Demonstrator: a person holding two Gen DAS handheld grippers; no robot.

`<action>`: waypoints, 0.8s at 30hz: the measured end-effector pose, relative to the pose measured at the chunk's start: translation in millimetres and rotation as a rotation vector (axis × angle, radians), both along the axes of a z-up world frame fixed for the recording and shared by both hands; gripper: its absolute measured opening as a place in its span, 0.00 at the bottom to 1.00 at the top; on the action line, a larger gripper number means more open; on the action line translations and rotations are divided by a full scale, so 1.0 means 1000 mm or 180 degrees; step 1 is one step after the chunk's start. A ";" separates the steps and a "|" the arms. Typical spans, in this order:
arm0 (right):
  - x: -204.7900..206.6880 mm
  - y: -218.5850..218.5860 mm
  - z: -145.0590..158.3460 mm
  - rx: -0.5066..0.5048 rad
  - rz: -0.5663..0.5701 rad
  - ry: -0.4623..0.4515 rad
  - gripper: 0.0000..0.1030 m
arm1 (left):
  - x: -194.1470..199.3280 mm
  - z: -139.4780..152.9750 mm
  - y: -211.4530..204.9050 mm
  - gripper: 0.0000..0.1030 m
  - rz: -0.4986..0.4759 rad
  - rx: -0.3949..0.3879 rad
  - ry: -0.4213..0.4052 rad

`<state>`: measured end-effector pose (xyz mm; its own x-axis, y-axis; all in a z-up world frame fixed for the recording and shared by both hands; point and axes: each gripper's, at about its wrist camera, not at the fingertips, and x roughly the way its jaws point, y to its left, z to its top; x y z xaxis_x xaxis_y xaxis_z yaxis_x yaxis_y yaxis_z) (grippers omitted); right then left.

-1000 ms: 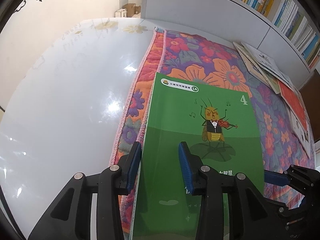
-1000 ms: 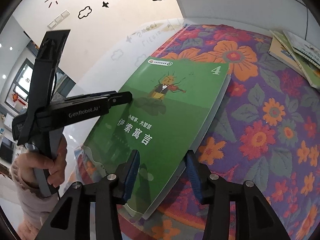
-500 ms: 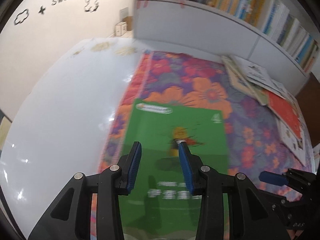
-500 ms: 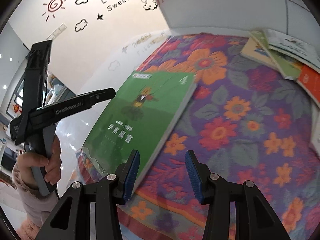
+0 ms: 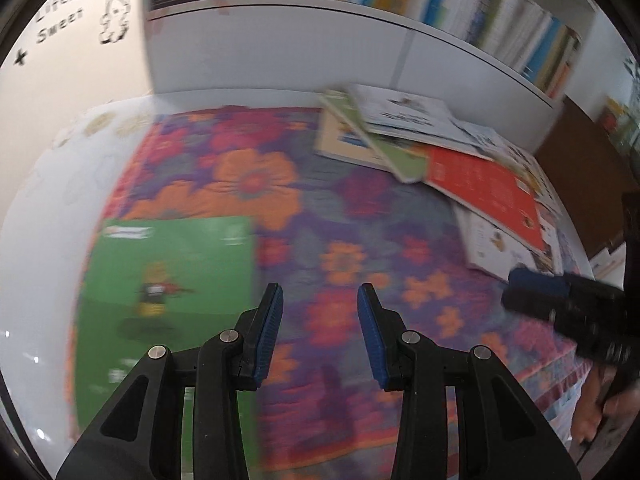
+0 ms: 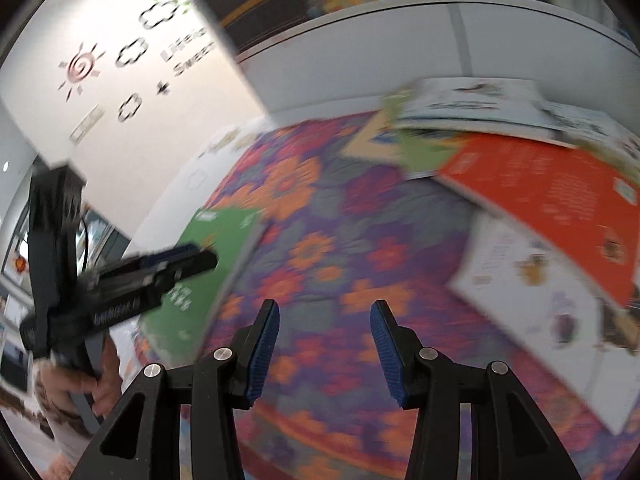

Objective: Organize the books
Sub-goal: 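Move the left tool back toward the remaining book pile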

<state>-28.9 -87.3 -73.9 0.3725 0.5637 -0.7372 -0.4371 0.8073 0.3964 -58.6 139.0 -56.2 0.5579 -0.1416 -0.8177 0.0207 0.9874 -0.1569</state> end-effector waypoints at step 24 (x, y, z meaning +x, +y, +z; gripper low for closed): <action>0.131 -0.227 -0.047 -0.0262 -0.0967 -0.0065 0.50 | 0.029 -0.059 -0.194 0.35 -0.0896 -0.0520 0.0322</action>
<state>102.2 -314.0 -120.9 0.5300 0.3630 -0.7663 -0.1781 0.9312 0.3180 -29.4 -55.5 -115.3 0.3955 -0.4123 -0.8208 0.2651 0.9068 -0.3278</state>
